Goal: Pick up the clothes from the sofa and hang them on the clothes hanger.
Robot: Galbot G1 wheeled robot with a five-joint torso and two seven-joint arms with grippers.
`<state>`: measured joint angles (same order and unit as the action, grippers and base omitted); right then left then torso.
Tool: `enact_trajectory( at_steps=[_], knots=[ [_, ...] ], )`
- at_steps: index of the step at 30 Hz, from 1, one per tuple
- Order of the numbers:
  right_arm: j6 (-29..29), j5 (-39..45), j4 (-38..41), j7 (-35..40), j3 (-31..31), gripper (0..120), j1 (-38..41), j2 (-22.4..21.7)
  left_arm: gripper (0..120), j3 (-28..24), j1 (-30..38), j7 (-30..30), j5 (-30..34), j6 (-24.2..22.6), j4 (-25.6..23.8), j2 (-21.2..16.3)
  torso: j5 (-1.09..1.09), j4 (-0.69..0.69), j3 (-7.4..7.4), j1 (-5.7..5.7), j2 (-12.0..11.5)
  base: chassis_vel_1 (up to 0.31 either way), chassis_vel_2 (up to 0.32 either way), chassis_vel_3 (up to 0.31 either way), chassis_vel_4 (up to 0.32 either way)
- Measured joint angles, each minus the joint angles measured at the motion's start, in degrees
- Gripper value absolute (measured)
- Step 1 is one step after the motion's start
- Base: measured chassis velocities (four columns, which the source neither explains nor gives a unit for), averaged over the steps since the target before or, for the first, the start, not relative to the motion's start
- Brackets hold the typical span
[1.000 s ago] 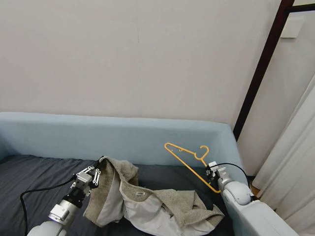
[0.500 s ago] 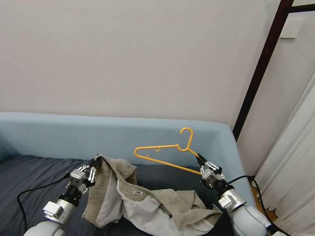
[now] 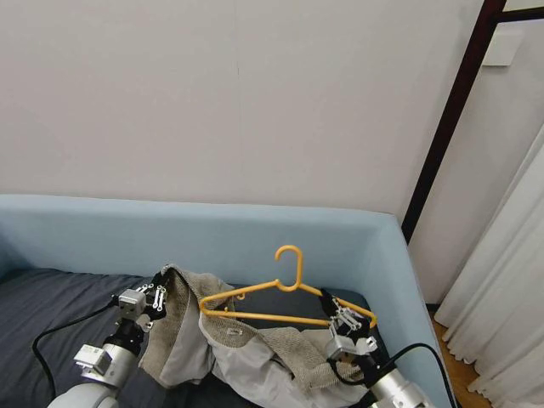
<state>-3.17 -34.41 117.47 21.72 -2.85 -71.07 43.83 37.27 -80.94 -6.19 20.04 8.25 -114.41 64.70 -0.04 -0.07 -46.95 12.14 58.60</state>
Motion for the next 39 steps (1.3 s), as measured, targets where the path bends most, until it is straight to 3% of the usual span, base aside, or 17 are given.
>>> enact_trajectory(
  at_steps=[5, 11, 25, 33, 35, 37, 39],
  knots=[
    [-0.3, -1.1, 0.6, 1.0, -2.6, 4, -0.5, -0.9, 0, 0.0, -0.7, 1.4, -0.4, -1.7, -0.6, 0.4, -0.01, 0.00, 0.00, 0.00, 0.0, 0.000, 0.000, 0.000, 0.000],
    [-2.2, -7.4, -4.4, 2.9, -7.3, 4, 4.0, 0.1, 0, -0.1, -1.2, 2.4, -0.1, -2.8, -2.1, 1.4, -0.01, 0.00, -0.01, 0.01, 0.0, 0.000, 0.000, 0.000, 0.000],
    [-16.5, -9.3, -6.2, 5.6, -16.6, 4, 7.8, 4.0, 0, 0.6, -3.7, 2.7, -1.3, -2.9, -5.1, 2.9, 0.00, 0.00, -0.01, 0.01, 0.0, 0.000, 0.000, 0.000, 0.000],
    [-24.4, 2.7, -4.8, 5.8, -18.8, 4, 9.5, 5.5, 0, -0.2, -5.7, 2.6, -3.3, -2.7, -7.2, 4.0, -0.01, 0.00, -0.01, 0.01, 0.0, 0.000, 0.000, 0.000, 0.000],
    [-25.9, 10.1, -4.0, 7.0, -20.3, 4, 10.4, 6.0, 0, -1.0, -6.8, 2.6, -4.4, -2.3, -7.9, 4.4, 0.00, 0.00, 0.00, 0.01, 0.0, 0.000, 0.000, 0.000, 0.000],
    [-26.4, 12.3, -3.7, 7.4, -20.7, 4, 10.6, 6.1, 0, -1.3, -7.1, 2.6, -4.7, -2.1, -8.0, 4.5, -0.01, 0.00, -0.01, 0.01, 0.0, 0.000, 0.000, 0.000, 0.000],
    [-29.3, 22.4, -1.7, 9.3, -22.7, 4, 11.6, 6.6, 0, -3.0, -8.2, 2.6, -6.5, -1.6, -8.3, 5.2, -0.01, 0.00, -0.01, 0.01, 0.0, 0.000, 0.000, 0.000, 0.000]
  ],
)
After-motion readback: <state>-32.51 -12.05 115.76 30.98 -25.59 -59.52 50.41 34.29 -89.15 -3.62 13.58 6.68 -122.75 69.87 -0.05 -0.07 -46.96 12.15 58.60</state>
